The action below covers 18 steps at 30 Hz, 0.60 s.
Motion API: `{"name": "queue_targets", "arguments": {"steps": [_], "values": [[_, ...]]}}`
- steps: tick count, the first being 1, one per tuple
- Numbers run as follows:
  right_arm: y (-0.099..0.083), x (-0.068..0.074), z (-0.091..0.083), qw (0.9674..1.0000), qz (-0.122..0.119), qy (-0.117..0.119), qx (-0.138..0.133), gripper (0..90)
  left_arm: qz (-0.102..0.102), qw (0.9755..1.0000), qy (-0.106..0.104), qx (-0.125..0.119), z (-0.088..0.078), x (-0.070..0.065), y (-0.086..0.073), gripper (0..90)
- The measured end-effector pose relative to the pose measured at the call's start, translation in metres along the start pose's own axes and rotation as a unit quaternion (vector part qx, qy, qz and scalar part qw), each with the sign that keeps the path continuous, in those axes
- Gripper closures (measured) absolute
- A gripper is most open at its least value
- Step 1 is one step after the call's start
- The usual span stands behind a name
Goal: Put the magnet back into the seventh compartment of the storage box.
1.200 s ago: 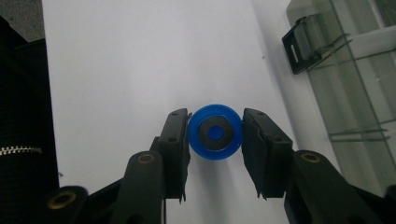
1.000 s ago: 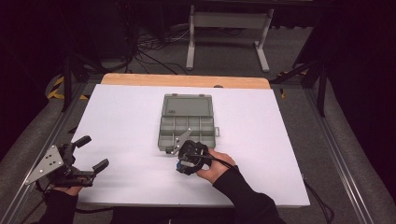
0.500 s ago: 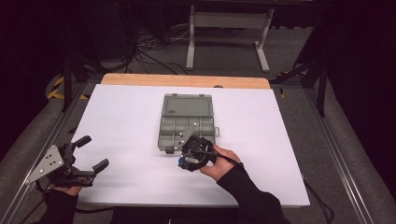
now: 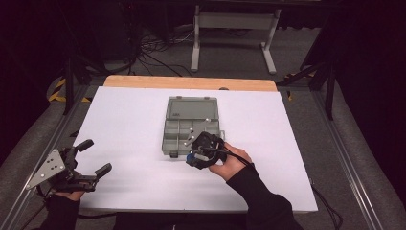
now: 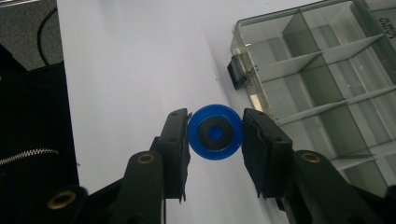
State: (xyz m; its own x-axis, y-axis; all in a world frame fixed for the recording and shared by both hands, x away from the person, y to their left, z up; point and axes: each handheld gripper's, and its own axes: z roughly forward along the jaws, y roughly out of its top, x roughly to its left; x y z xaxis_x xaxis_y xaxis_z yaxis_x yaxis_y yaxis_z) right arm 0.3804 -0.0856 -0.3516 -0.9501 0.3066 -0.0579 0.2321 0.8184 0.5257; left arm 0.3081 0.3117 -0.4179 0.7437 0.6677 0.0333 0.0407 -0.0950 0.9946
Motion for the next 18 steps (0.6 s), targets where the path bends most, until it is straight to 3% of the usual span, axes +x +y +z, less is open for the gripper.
{"name": "queue_targets", "arguments": {"steps": [18], "values": [[0.004, -0.023, -0.014, 0.9992, 0.028, -0.028, -0.009, 61.9, 0.0, 1.0, 0.0, 0.001, 0.0, 0.0, 0.0, 1.0]]}}
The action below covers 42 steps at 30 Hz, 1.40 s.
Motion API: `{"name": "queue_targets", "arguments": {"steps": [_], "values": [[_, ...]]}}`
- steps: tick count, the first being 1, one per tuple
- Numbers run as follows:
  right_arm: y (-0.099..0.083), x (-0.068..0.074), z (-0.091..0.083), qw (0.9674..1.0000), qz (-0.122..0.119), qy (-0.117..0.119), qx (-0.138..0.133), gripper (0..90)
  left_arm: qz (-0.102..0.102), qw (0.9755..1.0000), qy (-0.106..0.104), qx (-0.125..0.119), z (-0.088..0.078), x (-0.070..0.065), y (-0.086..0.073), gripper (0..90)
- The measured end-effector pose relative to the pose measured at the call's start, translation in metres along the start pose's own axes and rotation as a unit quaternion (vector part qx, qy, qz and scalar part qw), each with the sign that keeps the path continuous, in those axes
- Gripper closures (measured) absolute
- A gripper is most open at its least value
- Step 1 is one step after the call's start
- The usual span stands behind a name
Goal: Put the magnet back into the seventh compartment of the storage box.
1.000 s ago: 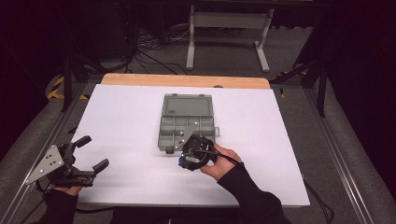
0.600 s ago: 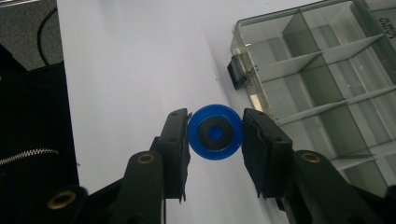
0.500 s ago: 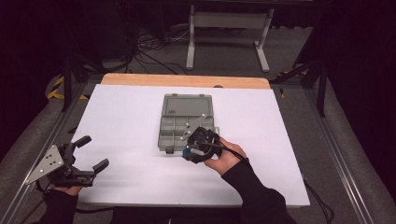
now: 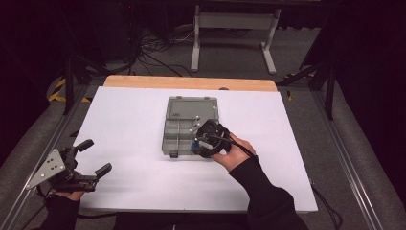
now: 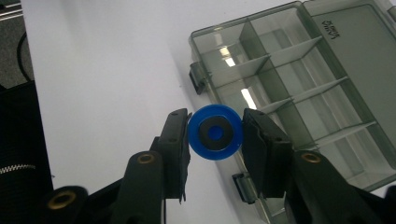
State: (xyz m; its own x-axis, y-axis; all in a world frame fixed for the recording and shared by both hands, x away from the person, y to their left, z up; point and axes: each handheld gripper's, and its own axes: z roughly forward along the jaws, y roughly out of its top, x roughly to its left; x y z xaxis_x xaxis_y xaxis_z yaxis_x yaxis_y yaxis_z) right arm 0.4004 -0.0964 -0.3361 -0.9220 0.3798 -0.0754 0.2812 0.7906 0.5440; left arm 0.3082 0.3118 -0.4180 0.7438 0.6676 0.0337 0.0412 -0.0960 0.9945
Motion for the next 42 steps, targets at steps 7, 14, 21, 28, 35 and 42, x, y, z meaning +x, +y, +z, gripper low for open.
{"name": "queue_targets", "arguments": {"steps": [7, 14, 21, 28, 35, 42], "values": [[0.002, -0.012, -0.004, 0.9998, 0.016, -0.01, -0.004, 61.9, 0.0, 1.0, 0.0, 0.0, 0.0, 0.0, 0.0, 1.0], [0.003, -0.022, -0.003, 0.9993, 0.032, -0.019, -0.005, 61.8, 0.0, 1.0, 0.0, 0.001, 0.0, 0.0, 0.0, 1.0], [0.002, -0.032, 0.003, 0.9984, 0.049, -0.03, 0.003, 61.9, 0.0, 1.0, 0.0, 0.0, 0.0, 0.0, 0.0, 1.0], [0.001, -0.041, 0.007, 0.9973, 0.064, -0.036, 0.005, 61.8, 0.0, 1.0, 0.0, 0.0, 0.0, 0.0, 0.0, 1.0], [-0.003, -0.047, 0.014, 0.9965, 0.074, -0.038, 0.007, 61.8, 0.0, 1.0, 0.0, 0.0, 0.0, 0.0, 0.0, 1.0], [-0.007, -0.05, 0.029, 0.9962, 0.078, -0.032, 0.021, 61.7, -0.001, 1.0, 0.0, 0.0, 0.0, 0.0, 0.0, 1.1]]}}
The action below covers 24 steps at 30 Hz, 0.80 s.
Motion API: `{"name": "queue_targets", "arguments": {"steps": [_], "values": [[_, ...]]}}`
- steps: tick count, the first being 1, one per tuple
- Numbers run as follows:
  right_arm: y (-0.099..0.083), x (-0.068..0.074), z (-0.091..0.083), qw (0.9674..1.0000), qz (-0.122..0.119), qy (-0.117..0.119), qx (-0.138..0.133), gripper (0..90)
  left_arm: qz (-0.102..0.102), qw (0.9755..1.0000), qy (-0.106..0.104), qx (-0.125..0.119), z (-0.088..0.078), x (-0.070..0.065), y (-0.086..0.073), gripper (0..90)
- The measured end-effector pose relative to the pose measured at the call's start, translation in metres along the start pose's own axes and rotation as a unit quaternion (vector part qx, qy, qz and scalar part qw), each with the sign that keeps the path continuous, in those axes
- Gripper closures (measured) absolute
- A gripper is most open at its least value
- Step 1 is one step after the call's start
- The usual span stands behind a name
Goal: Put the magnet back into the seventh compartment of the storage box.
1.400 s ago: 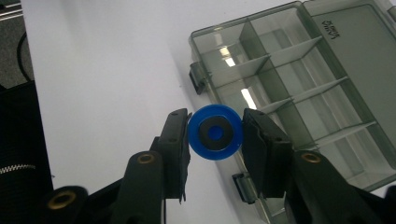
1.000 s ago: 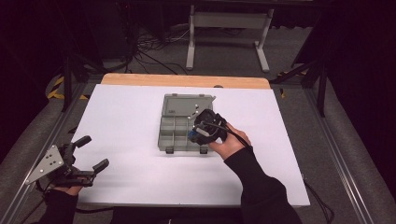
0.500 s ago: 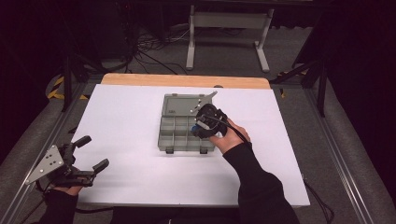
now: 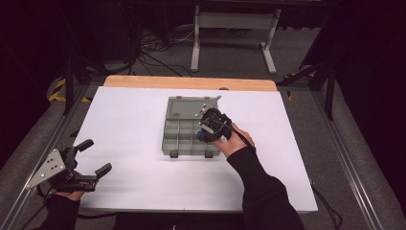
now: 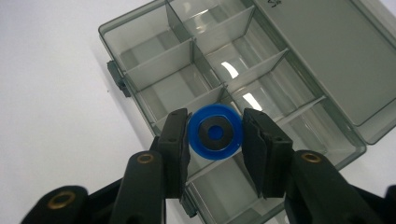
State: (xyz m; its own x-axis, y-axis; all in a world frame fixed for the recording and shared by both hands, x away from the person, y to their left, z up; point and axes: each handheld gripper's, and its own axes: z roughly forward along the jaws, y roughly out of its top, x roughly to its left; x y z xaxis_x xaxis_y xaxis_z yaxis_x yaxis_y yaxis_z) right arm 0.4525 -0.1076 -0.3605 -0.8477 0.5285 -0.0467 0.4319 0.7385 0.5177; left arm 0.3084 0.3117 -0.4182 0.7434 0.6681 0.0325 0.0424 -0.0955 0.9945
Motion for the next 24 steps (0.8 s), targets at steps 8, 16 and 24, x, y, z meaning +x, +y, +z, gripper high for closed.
{"name": "queue_targets", "arguments": {"steps": [8, 16, 24], "values": [[0.0, -0.001, 0.013, 0.9999, 0.001, 0.004, 0.015, 61.7, 0.0, 1.0, 0.0, 0.0, 0.0, 0.0, 0.0, 1.0], [-0.001, -0.004, 0.023, 0.9996, 0.003, 0.008, 0.026, 61.7, 0.001, 1.0, 0.0, 0.001, 0.0, 0.001, 0.0, 1.1], [0.0, -0.004, 0.032, 0.9993, 0.003, 0.01, 0.036, 61.7, 0.001, 1.0, 0.0, 0.001, 0.0, 0.001, 0.0, 1.1]]}}
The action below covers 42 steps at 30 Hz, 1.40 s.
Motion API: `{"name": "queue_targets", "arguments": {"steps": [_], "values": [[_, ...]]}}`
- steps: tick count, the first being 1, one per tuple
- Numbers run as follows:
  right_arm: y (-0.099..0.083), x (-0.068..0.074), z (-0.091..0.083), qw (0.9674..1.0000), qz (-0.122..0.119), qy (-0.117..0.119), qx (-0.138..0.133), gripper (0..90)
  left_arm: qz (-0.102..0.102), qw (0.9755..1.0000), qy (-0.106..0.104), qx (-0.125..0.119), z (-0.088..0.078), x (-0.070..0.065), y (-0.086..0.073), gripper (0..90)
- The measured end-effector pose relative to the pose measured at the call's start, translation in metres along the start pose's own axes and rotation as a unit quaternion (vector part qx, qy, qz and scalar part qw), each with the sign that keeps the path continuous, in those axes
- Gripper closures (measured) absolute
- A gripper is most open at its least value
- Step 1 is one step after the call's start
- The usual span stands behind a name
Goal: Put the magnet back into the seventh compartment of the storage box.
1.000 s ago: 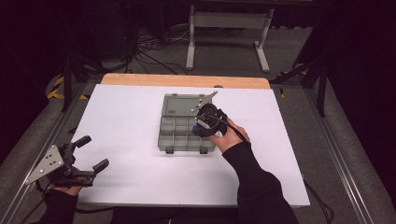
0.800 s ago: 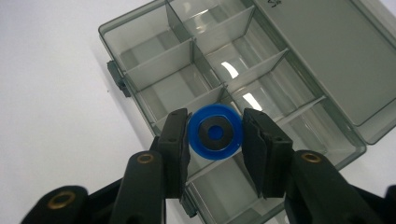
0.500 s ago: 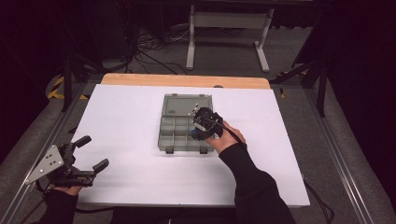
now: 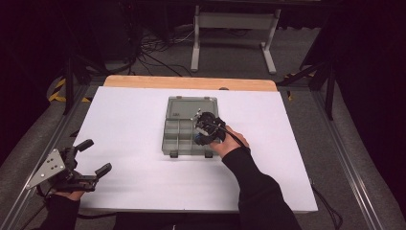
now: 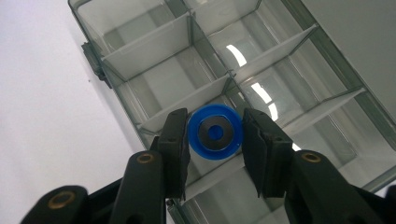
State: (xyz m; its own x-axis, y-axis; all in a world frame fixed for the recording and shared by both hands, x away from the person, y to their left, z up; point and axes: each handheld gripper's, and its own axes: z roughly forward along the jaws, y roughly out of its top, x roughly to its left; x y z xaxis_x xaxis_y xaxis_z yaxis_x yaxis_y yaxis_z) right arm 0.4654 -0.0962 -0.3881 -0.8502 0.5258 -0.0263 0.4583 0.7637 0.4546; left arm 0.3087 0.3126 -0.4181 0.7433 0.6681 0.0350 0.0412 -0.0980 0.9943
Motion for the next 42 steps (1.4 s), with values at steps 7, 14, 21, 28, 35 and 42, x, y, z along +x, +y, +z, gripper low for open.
{"name": "queue_targets", "arguments": {"steps": [7, 14, 21, 28, 35, 42], "values": [[-0.001, -0.001, 0.007, 1.0, 0.0, 0.004, 0.008, 61.7, 0.0, 1.0, 0.0, 0.0, 0.0, 0.0, 0.0, 1.0], [-0.002, -0.001, 0.012, 0.9999, 0.001, 0.007, 0.014, 61.7, 0.0, 1.0, 0.0, 0.0, 0.0, 0.0, 0.0, 1.0], [-0.002, 0.0, 0.013, 0.9999, 0.002, 0.006, 0.016, 59.3, 0.0, 1.0, -0.001, 0.0, 0.0, 0.0, 0.0, 1.0], [-0.002, 0.001, 0.006, 1.0, -0.003, -0.002, 0.003, 52.4, 0.0, 1.0, 0.0, 0.0, 0.0, 0.0, 0.0, 1.0], [-0.004, 0.002, -0.007, 0.9997, 0.004, -0.013, -0.021, 35.5, 0.0, 1.0, 0.0, 0.0, 0.0, 0.0, 0.0, 1.0], [-0.006, 0.006, -0.026, 0.9981, 0.001, -0.021, -0.057, 22.7, 0.0, 1.0, -0.001, 0.0, 0.001, 0.0, 0.0, 1.0]]}}
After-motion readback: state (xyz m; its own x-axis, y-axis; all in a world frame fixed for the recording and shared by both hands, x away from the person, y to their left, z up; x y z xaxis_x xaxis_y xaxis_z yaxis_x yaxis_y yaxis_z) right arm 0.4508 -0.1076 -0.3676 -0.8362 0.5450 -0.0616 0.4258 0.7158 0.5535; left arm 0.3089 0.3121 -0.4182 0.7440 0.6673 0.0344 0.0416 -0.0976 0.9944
